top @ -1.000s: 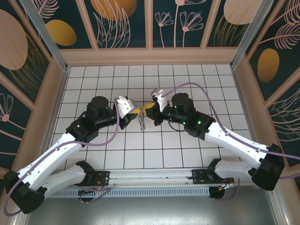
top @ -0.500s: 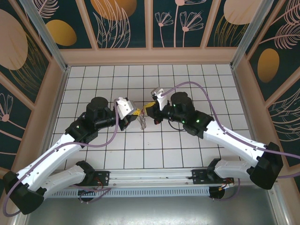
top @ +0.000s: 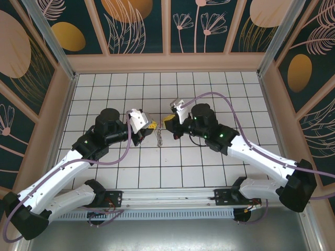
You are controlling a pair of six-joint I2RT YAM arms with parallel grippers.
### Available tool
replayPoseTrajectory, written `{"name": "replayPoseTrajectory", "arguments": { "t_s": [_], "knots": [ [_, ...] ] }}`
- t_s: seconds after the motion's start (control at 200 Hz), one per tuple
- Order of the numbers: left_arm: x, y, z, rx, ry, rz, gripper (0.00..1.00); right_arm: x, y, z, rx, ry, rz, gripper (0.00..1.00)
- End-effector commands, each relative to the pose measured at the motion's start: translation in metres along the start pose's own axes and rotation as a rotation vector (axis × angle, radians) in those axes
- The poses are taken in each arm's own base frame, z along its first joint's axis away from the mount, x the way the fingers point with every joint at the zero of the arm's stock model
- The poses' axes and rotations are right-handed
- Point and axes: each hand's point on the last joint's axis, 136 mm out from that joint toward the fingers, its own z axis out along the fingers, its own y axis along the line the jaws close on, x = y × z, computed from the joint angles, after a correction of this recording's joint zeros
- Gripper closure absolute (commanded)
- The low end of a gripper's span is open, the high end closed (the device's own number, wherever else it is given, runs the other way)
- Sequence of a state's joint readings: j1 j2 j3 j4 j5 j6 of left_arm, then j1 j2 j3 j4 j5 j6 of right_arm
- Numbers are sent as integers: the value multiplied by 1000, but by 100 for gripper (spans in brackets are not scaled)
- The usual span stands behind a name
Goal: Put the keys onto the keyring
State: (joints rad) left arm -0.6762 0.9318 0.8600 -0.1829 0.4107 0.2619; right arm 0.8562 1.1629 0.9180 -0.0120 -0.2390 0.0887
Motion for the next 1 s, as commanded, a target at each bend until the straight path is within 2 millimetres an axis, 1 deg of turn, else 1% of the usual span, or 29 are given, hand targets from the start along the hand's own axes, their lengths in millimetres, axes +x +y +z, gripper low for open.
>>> {"name": "replayPoseTrajectory", "arguments": {
  "t_s": [0.0,0.09,0.185,0.34,0.545,0.756,0.996],
  "knots": [
    [-13,0,-3,-4,-43,43,100,-2,11,-14,-49,-11,1,100],
    [-12,0,-4,-1,-28,51,100,-1,20,-23,-87,-11,-6,100],
    [-13,-2,-5,12,-28,54,100,-5,31,-30,-135,-14,-17,100],
    [-15,-6,-5,37,-30,52,100,-11,43,-29,-182,-15,-29,100],
    [-13,-8,-4,44,-24,47,100,-9,45,-20,-201,-8,-31,100],
    [-10,-8,-2,51,-17,43,100,-16,47,-19,-210,-28,-35,100],
    [-8,-9,-2,51,-15,40,100,-21,44,-21,-187,-54,-32,100]
  ]
}}
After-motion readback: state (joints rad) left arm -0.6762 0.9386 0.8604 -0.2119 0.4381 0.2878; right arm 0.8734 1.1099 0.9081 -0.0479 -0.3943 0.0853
